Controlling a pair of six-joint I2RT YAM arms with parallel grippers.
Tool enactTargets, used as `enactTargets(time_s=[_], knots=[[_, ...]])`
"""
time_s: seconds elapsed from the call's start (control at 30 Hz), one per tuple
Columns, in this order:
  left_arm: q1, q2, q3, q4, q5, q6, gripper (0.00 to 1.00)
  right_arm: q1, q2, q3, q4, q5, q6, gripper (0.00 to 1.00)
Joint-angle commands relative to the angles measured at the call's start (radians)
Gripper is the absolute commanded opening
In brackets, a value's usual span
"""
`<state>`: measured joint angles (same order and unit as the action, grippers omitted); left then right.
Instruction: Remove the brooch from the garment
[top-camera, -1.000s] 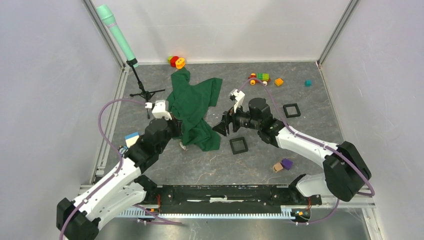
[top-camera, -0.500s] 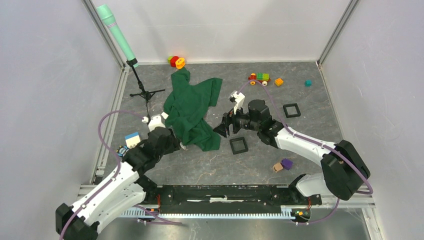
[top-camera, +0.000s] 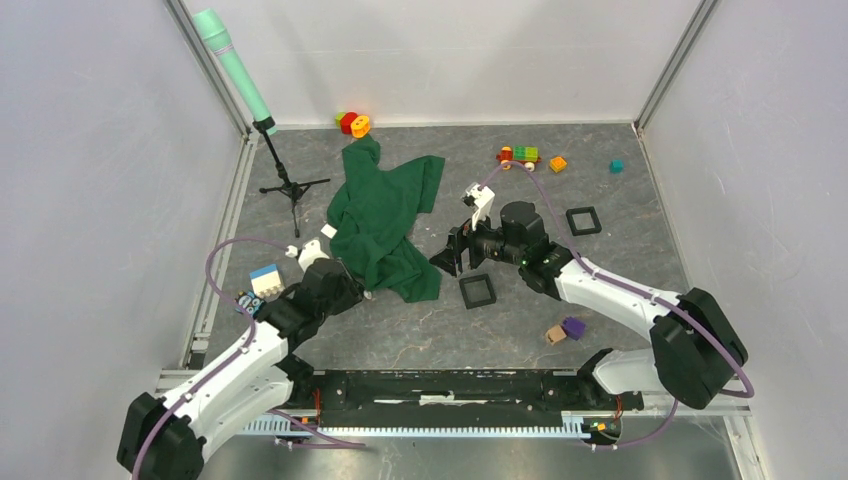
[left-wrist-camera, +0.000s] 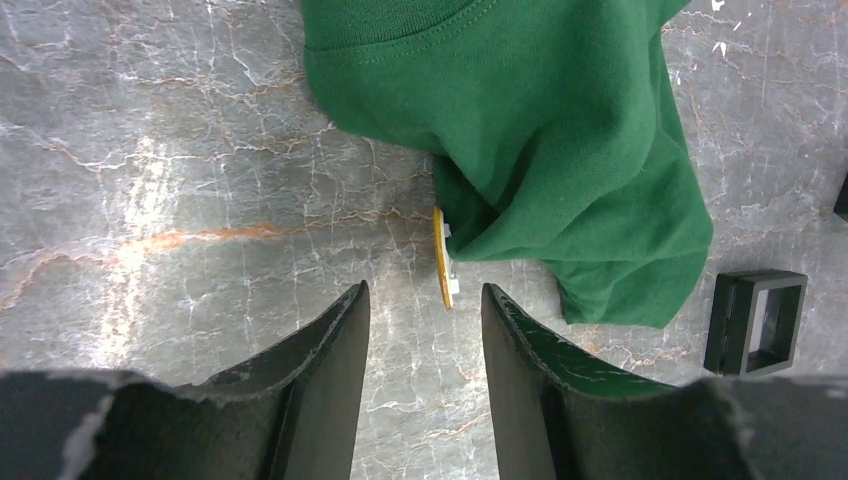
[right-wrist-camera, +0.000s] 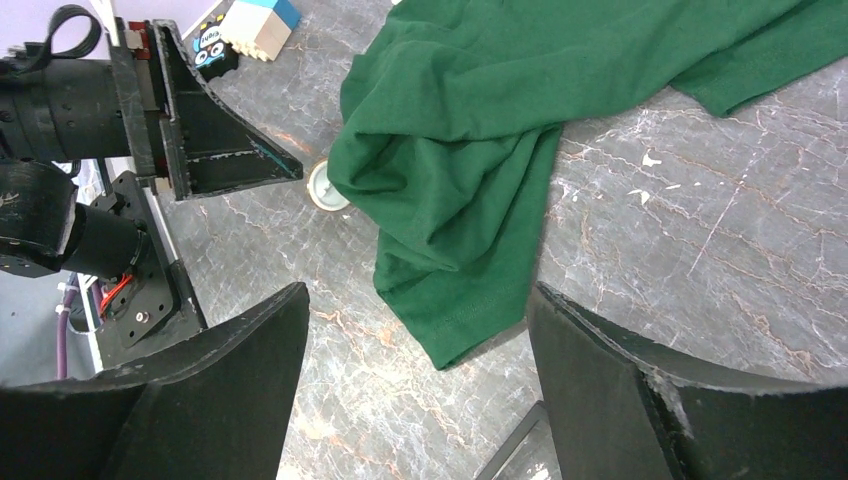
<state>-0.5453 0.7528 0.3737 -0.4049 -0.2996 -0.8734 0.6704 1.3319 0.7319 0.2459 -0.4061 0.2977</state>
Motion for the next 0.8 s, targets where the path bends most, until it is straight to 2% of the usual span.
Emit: enactTargets(time_s=[0.0,0.5,0.57,0.7,0.77], knots=[[0.023,0.052,0.004,0.109,0.036,-0.039,0.5,0.0,-0.048,0.002,0.001,0.025,-0.027,0.85],[0.064,0.192,-0.053,0.28,0.08,-0.032,0.35,0.0,-0.042,-0.018,0.013,0.01,-0.017,0.85],[0.065,0.212,-0.055,0.288,0.08,-0.029,0.29,0.0,-0.04,-0.02,0.017,0.006,-0.016,0.85],[0.064,0.192,-0.035,0.248,0.037,0.028,0.03,0.0,-0.033,-0.025,0.03,-0.005,-0.013,0.85],[0.065,0.157,-0.008,0.208,0.017,0.083,0.02,0.0,-0.023,-0.025,0.04,-0.026,-0.01,0.85]])
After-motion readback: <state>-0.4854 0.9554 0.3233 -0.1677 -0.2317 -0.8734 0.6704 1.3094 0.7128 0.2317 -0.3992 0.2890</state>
